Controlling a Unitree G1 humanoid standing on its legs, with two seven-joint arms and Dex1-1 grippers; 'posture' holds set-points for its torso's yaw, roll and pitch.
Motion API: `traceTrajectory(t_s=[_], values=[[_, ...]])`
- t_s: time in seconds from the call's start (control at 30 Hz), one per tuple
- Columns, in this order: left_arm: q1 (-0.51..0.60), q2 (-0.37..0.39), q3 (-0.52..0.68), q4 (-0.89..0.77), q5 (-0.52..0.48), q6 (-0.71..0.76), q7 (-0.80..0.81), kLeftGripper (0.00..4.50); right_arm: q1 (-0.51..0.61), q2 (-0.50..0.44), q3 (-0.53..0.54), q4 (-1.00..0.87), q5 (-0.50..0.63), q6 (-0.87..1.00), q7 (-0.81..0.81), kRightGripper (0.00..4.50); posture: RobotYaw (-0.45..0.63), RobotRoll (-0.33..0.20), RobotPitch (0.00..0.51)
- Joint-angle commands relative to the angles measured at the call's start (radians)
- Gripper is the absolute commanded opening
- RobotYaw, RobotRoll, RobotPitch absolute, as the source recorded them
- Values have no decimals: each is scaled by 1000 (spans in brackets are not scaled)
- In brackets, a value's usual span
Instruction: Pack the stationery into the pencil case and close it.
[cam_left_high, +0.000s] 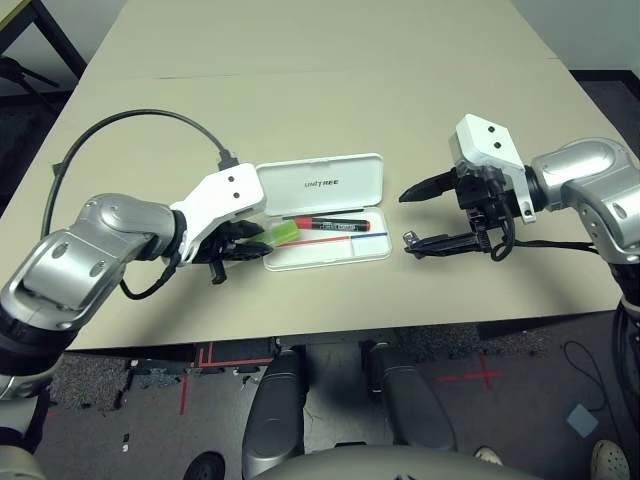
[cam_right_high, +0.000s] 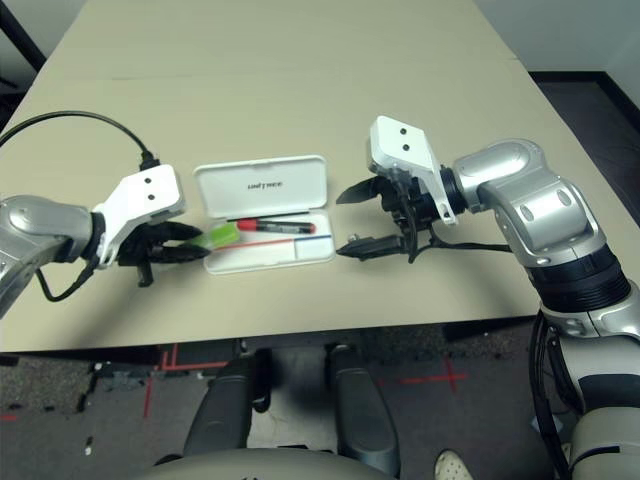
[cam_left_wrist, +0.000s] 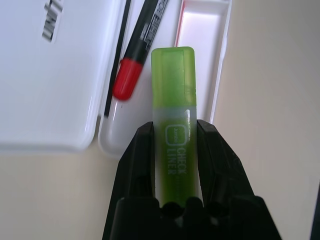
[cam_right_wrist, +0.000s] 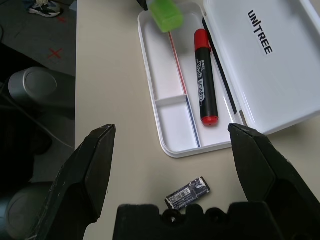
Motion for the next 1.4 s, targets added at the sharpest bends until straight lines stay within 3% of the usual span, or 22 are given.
traceTrajectory(t_s=[0.03, 0.37, 0.93, 1.23, 1.4], values=[[-14, -19, -55, 24, 54, -49, -24, 1075, 13, -12, 13, -8, -8, -5, 3, 4500, -16, 0, 217], [-61, -95, -120, 80, 146, -109, -59, 1075, 18, -17, 13, -16, -9, -2, -3, 4500, -34, 0, 222], [-34, -164, -129, 49, 160, -58, -57, 1075, 19, -12, 31, -12, -16, -12, -18, 4500, -32, 0, 226], [-20, -110, -39, 21, 123, -25, -71, 4402, 16, 1, 38, -3, -20, -18, -21, 4500, -21, 0, 226], [25, -31, 57, -22, 83, -16, -89, 4462, 18, 1, 32, 3, -25, -18, -26, 4500, -6, 0, 222]])
